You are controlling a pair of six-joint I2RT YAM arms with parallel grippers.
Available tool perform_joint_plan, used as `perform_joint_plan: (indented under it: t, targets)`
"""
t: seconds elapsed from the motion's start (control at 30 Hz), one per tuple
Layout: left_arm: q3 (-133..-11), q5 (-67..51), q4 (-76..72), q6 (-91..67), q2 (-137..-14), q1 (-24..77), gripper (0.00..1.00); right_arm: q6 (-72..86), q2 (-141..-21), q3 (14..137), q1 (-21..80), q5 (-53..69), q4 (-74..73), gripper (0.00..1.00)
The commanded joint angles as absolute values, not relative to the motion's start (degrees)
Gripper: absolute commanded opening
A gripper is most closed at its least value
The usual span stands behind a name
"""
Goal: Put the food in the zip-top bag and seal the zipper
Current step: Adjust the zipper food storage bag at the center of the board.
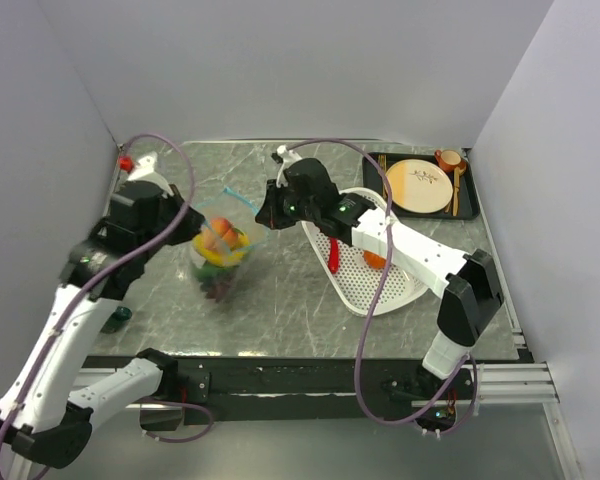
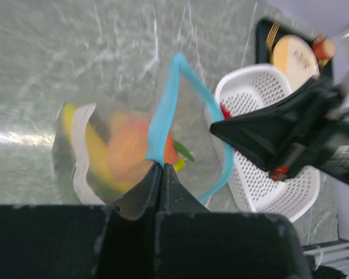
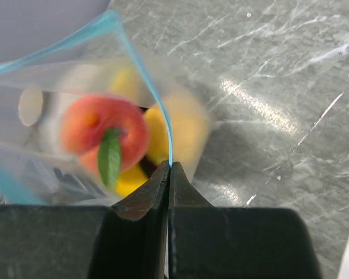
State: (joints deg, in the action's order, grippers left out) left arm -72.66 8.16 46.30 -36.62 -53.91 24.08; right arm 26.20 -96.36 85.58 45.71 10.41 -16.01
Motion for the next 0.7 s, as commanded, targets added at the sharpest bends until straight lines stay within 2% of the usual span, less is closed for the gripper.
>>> perform_joint_plan:
  t: [0.0,0.07,0.17,0.23,0.33,0.57,0.67]
  targets:
    - [-89.1,18.2,51.0,-33.6,-53.9,23.9,0.01,28.3,-96.8,91.3,44.2,9.8,-18.0,0.04]
    - [-90.5,19.2,54.7,-31.6,-56.8,23.8,0.02,28.3,-102.4,95.8,43.6,11.8,-23.1,0.00]
    - [-84.5,9.8,57.0,-31.1,-64.6,23.2,0.01,28.5,-102.4,96.1,44.6,16.2,-20.9,0.00]
    - [-77.2,0.6,51.3,-31.8,-65.5,23.2,0.01,28.7,-100.5,93.8,45.9,15.6,-17.0,0.00]
    - [-72.0,0.7,44.3,-34.4,-62.8,23.3,0.01,27.8,-100.7,94.7,46.5,15.4,-18.4,0.01]
    - [-75.9,4.7,45.0,-33.0,-61.4,23.2,0.01,25.4,-100.4,94.9,46.7,14.6,-21.9,0.02]
    - [-75.3,4.3,43.6,-33.1,-60.5,23.2,0.01,25.1,-100.9,96.0,46.8,10.0,-26.9,0.02]
